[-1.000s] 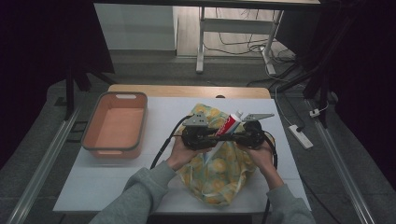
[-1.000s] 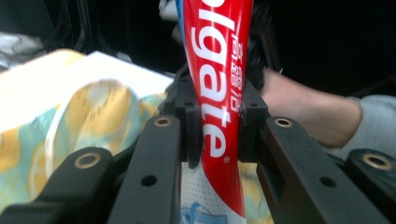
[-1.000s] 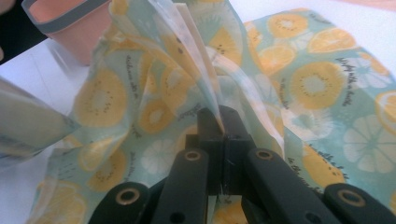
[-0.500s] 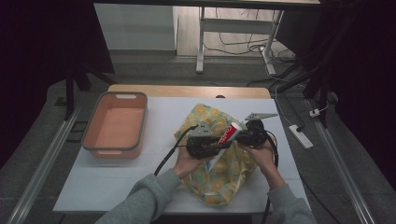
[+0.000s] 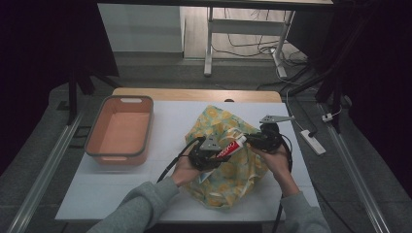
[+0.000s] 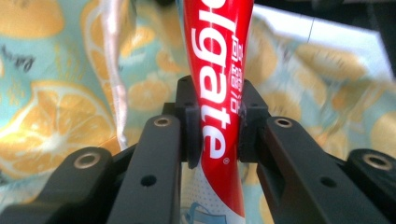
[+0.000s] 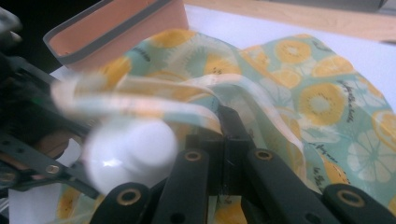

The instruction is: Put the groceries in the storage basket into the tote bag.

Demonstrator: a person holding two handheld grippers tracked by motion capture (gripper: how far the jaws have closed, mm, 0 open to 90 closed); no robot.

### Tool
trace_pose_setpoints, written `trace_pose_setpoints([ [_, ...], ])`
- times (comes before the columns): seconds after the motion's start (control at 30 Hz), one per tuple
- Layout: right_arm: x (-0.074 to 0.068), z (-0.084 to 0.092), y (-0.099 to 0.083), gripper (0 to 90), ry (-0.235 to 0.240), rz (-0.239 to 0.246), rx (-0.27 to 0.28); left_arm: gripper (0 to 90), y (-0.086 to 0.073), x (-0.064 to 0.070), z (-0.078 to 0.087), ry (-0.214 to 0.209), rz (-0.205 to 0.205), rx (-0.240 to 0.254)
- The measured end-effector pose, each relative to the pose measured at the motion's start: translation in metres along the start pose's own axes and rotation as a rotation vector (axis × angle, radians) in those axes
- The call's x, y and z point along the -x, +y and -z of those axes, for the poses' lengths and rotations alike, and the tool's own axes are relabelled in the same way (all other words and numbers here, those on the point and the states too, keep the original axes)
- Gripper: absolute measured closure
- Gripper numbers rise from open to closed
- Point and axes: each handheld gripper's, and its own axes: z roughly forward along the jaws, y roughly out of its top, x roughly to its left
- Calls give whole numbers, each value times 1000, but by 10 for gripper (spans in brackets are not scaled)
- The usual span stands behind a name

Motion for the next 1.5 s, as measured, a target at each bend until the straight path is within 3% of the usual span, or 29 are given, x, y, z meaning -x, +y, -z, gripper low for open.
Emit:
trace_pose_setpoints([
  [0.1, -5, 4, 3, 892, -31, 30, 9, 746, -2, 3, 1, 37, -35, -46],
  [0.23, -9, 10, 7, 892, -42, 47, 34, 746, -4, 4, -1, 44, -32, -103],
  [0.4, -16, 15, 12, 892, -32, 67, 55, 745, -5, 1, -10, 98, 15, -186],
  [0.53, -26, 11, 14, 892, -11, 94, 46, 738, -3, -3, -23, 138, 79, -206],
  [0.6, -29, 7, 15, 892, -7, 106, 33, 733, -3, -6, -32, 158, 88, -231],
  [0.7, -30, 3, 13, 892, -11, 108, 14, 710, -6, -13, -40, 147, 118, -250],
  [0.73, -28, 3, 12, 892, -11, 105, 12, 689, -7, -14, -38, 140, 129, -236],
  [0.8, -25, 3, 11, 892, -14, 95, 11, 613, -3, -15, -27, 120, 140, -183],
  [0.87, -22, 4, 10, 892, -14, 87, 14, 585, 1, -14, -12, 123, 124, -134],
  [0.97, -21, 3, 9, 891, -17, 83, 8, 497, 2, -13, 13, 103, 125, -89],
  [1.07, -22, 2, 8, 889, -13, 88, -15, 449, -2, -12, 41, 120, 125, -42],
  [1.3, -26, -1, 4, 888, -10, 109, -41, 388, -21, -21, 90, 134, 151, -22],
  [1.5, -27, 1, 1, 886, -12, 110, -45, 364, -38, -35, 114, 150, 191, -31],
])
